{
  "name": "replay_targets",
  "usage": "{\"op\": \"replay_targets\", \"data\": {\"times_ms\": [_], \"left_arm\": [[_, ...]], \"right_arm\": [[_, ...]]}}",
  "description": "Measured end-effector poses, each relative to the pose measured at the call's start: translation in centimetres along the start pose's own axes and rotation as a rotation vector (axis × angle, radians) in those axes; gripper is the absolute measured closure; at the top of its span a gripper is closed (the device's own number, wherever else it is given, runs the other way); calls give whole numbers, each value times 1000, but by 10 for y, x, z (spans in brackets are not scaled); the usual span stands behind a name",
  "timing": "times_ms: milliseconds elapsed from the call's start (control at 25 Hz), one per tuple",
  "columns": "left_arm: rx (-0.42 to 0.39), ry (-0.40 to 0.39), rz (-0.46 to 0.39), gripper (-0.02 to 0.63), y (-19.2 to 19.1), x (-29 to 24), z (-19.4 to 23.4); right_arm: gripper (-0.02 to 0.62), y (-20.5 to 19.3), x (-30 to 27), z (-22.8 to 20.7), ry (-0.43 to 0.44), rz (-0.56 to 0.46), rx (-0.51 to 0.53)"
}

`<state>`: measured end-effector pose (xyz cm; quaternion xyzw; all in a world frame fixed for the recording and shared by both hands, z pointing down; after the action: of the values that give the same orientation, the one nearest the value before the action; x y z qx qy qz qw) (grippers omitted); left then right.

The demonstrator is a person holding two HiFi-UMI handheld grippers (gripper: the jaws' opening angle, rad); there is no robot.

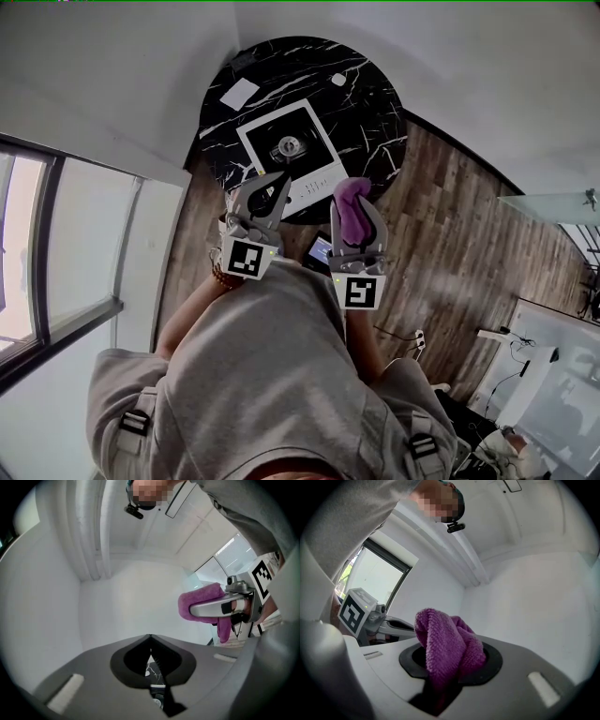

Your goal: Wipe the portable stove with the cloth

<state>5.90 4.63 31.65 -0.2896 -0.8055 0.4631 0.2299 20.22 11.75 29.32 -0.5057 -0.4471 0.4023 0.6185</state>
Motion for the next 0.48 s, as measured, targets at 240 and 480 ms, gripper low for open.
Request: {"op": "replay_targets", "data": {"times_ms": [240,480], "left_arm": [[2,7,2,604,-2,3,2],[12,6,4,604,-4,6,0]], "right_arm": [[457,2,9,-11,-30,4,9],[456,5,12,-11,-40,1,18]]}}
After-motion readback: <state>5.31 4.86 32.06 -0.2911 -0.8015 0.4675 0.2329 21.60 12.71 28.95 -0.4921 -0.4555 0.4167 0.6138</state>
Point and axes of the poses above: the fingertips, and each gripper's own axes: x backward along the fingers, z to its left, y out of its top, the point moved 6 cm from there along x, backward along the fingers, and after that the axes turned 11 degrees about -x, right-handed, at the moved point
